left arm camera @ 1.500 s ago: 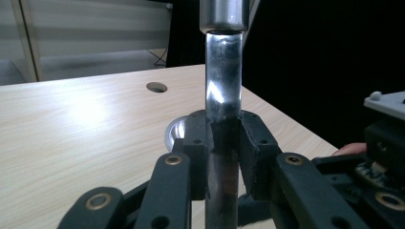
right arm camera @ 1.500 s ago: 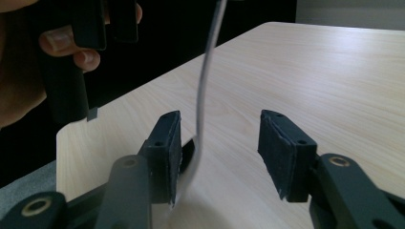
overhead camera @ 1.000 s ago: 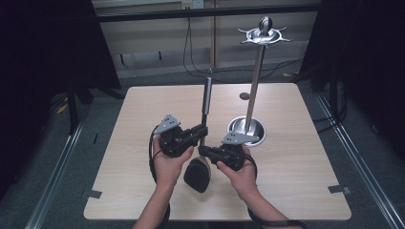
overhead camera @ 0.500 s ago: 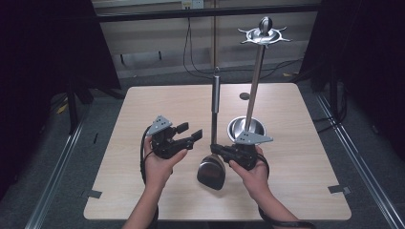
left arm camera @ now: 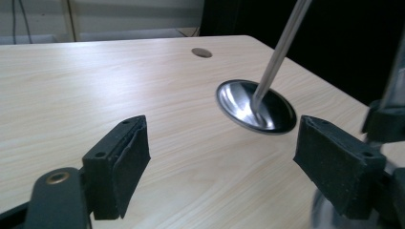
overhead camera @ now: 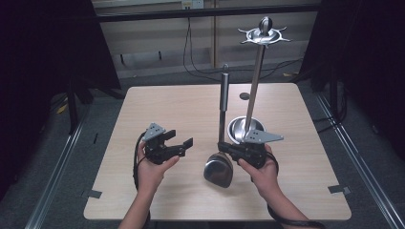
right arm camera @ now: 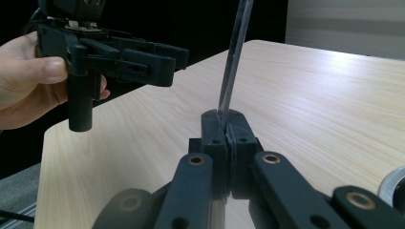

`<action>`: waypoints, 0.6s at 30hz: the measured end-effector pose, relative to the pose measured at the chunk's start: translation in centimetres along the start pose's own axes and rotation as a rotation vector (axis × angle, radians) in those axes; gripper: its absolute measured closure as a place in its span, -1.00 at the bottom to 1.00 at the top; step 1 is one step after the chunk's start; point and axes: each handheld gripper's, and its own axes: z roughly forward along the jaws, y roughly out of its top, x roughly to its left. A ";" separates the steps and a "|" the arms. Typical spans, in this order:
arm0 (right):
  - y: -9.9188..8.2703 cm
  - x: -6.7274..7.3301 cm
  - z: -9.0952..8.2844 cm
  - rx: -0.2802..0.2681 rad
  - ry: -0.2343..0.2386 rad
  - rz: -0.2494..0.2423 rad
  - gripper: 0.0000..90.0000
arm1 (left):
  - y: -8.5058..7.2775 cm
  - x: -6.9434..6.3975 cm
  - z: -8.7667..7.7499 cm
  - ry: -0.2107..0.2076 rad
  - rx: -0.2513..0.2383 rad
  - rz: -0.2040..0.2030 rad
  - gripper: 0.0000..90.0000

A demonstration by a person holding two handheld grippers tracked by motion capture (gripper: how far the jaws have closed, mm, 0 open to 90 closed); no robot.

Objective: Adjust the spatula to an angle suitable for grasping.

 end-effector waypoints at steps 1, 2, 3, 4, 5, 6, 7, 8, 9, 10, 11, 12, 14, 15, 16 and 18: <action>0.0 -0.1 -0.1 -0.006 0.002 -0.006 0.97 | -0.1 0.1 0.0 0.006 -0.002 -0.004 -0.59; 0.0 -0.1 -0.2 -0.008 0.004 -0.002 0.97 | -0.2 0.2 0.0 0.009 -0.001 -0.006 -0.60; 0.0 -0.1 -0.4 -0.009 0.000 -0.001 0.97 | -0.4 0.4 -0.1 0.016 0.006 -0.006 -0.60; 0.0 -0.2 -0.5 -0.015 0.001 -0.002 0.97 | -0.5 0.5 -0.1 0.017 0.009 -0.008 -0.61; 0.0 -0.3 -0.6 -0.017 0.004 0.001 0.97 | -0.6 0.6 0.0 0.023 0.018 -0.006 -0.63; 0.0 -0.3 -0.8 -0.019 0.004 -0.004 0.97 | -0.7 0.7 0.0 0.034 0.024 0.000 -0.64; 0.0 -0.4 -0.9 -0.022 0.005 -0.007 0.97 | -0.9 0.9 0.0 0.035 0.028 0.001 -0.65; 0.0 -0.4 -1.0 -0.023 0.002 -0.009 0.97 | -1.0 0.9 0.1 0.040 0.029 -0.002 -0.66; 0.1 -0.4 -1.3 -0.025 0.001 -0.026 0.97 | -1.2 1.1 0.1 0.046 0.033 -0.005 -0.66; 0.1 -0.4 -1.3 -0.025 0.001 -0.026 0.97 | -1.2 1.1 0.1 0.046 0.033 -0.005 -0.66; 0.2 -0.4 -1.5 -0.028 0.006 -0.035 0.97 | -1.3 1.2 0.1 0.051 0.038 -0.003 -0.67; 0.2 -0.4 -1.5 -0.028 0.006 -0.035 0.97 | -1.3 1.3 0.1 0.051 0.041 -0.001 -0.67; 0.2 -0.5 -1.6 -0.027 -0.002 -0.036 0.97 | -1.4 1.4 0.1 0.051 0.041 -0.006 -0.67; 0.3 -0.6 -1.7 -0.031 0.000 -0.036 0.97 | -1.5 1.3 0.1 0.055 0.041 -0.003 -0.67; 0.4 -0.6 -1.8 -0.032 -0.001 -0.035 0.97 | -1.5 1.3 0.1 0.055 0.041 -0.003 -0.67; 0.5 -0.6 -1.9 -0.034 -0.005 -0.035 0.97 | -1.5 1.4 0.1 0.056 0.045 0.005 -0.67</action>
